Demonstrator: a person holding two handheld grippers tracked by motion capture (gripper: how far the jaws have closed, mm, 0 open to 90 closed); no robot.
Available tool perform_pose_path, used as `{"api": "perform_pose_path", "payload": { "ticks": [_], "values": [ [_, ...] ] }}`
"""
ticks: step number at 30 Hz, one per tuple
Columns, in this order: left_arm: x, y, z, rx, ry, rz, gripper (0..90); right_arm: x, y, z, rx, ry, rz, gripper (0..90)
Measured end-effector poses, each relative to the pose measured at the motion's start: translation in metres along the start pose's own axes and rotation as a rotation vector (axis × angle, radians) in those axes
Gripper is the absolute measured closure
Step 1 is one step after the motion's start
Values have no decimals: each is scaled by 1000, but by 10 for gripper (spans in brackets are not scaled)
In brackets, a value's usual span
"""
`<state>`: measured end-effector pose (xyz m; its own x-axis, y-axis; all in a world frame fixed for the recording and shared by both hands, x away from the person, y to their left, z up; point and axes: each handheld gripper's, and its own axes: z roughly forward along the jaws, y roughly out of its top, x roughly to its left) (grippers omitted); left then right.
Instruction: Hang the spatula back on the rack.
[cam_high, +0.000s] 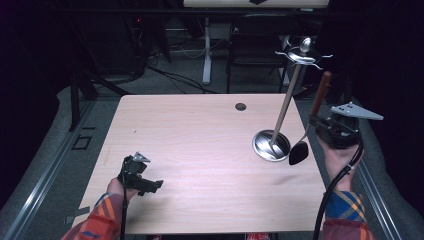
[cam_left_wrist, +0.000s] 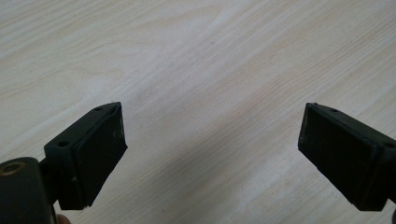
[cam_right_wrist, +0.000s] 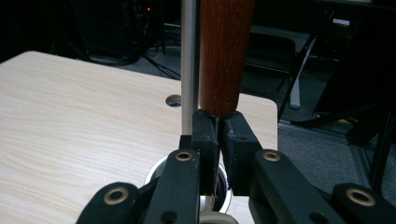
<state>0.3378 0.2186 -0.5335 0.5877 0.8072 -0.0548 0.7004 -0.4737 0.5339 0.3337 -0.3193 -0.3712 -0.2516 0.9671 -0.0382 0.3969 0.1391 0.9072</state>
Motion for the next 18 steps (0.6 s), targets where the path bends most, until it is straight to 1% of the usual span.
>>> {"api": "perform_pose_path", "payload": {
  "ticks": [1, 5, 9, 11, 18],
  "values": [
    [0, 0, 0, 1, 1, -1, 74, -1, 1, -1, -3, -1, 5, 845],
    [0, 0, 0, 0, 3, 2, 74, 0, 6, -2, -24, -10, -1, 845],
    [-1, 0, -1, 3, 2, 5, 74, 0, 9, -3, -25, -17, -10, 845],
    [-1, 0, -1, 4, 2, 6, 74, 0, 10, -5, -26, -11, -4, 845],
    [-2, 1, 0, 7, 4, 7, 74, 0, 13, -4, -31, -6, -11, 845]
  ]
}}
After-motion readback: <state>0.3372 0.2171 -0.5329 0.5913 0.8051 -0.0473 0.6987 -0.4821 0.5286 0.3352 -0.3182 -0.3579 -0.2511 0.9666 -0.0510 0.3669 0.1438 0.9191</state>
